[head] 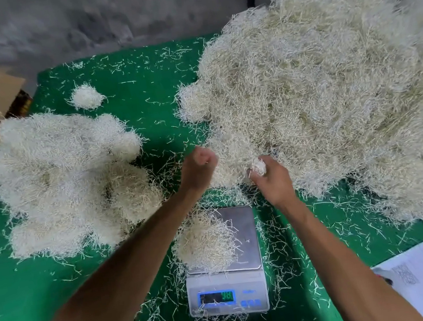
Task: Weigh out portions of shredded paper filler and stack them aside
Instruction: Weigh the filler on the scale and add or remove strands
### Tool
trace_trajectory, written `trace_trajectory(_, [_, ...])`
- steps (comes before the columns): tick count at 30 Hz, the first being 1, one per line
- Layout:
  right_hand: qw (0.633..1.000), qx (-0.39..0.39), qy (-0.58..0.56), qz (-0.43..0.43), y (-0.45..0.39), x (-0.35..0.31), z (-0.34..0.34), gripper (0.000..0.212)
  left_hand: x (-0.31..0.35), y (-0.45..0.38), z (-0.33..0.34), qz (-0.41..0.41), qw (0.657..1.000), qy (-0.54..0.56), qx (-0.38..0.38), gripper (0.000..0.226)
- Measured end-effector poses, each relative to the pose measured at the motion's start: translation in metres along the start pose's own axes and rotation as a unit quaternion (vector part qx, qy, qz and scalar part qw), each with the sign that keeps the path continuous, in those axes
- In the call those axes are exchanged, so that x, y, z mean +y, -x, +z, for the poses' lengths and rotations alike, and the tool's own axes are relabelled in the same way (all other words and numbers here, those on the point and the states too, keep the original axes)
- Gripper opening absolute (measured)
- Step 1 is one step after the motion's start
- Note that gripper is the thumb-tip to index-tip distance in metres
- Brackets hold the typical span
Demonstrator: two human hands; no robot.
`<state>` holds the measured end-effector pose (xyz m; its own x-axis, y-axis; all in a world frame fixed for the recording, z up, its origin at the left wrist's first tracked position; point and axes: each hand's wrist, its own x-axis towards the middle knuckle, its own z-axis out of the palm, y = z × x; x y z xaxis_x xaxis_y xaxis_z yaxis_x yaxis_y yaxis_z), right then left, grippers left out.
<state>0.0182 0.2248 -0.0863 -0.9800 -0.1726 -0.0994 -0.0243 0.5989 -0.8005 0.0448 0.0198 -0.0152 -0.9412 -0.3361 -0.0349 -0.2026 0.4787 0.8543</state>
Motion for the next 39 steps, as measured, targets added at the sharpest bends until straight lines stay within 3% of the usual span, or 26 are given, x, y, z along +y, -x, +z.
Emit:
trace_trajectory(2, [0.997, -0.004, -0.072, -0.012, -0.003, -0.019, -0.011, 0.076, 0.005, 0.006, 0.005, -0.011, 0.996, 0.019, -0.088, 0.012])
trace_trajectory(6, [0.990, -0.026, -0.131, -0.041, -0.002, -0.046, -0.031, 0.086, 0.017, 0.014, 0.008, -0.006, 0.967, 0.182, -0.179, 0.047])
trace_trajectory(11, [0.984, -0.073, -0.163, -0.014, 0.010, -0.048, -0.047, 0.079, 0.023, 0.013, 0.001, -0.025, 0.982, 0.137, -0.128, 0.010])
trace_trajectory(18, [0.987, 0.038, -0.142, 0.057, 0.000, -0.040, -0.053, 0.057, 0.019, 0.007, -0.025, -0.044, 0.992, 0.102, -0.055, 0.038])
trace_trajectory(21, [0.977, 0.086, -0.157, 0.112, -0.005, -0.023, -0.060, 0.052, 0.017, -0.001, -0.045, 0.006, 0.994, 0.100, -0.041, 0.045])
trace_trajectory(22, [0.975, 0.087, -0.166, 0.119, -0.006, -0.019, -0.062, 0.054, 0.025, 0.001, -0.054, 0.005, 0.993, 0.118, -0.012, 0.045])
trace_trajectory(23, [0.974, 0.087, -0.171, 0.118, -0.007, -0.016, -0.063, 0.060, 0.026, 0.002, -0.059, -0.042, 0.978, 0.204, -0.003, 0.042])
trace_trajectory(26, [0.972, 0.097, -0.182, 0.110, -0.008, -0.019, -0.061, 0.071, 0.034, 0.008, -0.053, -0.088, 0.949, 0.300, -0.036, 0.029])
trace_trajectory(29, [0.971, 0.088, -0.200, 0.101, -0.006, -0.026, -0.061, 0.071, 0.033, 0.002, -0.044, -0.016, 0.990, 0.140, -0.001, 0.035])
trace_trajectory(30, [0.967, 0.090, -0.215, 0.099, -0.005, -0.027, -0.062, 0.071, 0.032, 0.002, -0.038, 0.019, 0.993, 0.103, -0.054, 0.036])
trace_trajectory(33, [0.963, 0.084, -0.238, 0.090, -0.005, -0.032, -0.065, 0.072, 0.030, 0.013, -0.027, 0.109, 0.972, -0.113, -0.173, 0.049])
trace_trajectory(35, [0.964, 0.093, -0.237, 0.080, -0.007, -0.035, -0.067, 0.075, 0.020, 0.010, -0.023, 0.172, 0.945, -0.218, -0.174, 0.044])
trace_trajectory(37, [0.956, 0.118, -0.250, 0.098, -0.012, -0.030, -0.073, 0.076, 0.023, 0.004, -0.024, 0.126, 0.957, -0.226, -0.133, 0.036])
trace_trajectory(39, [0.953, 0.139, -0.234, 0.130, -0.013, -0.021, -0.079, 0.072, 0.023, -0.006, -0.028, 0.040, 0.991, -0.117, -0.047, 0.038])
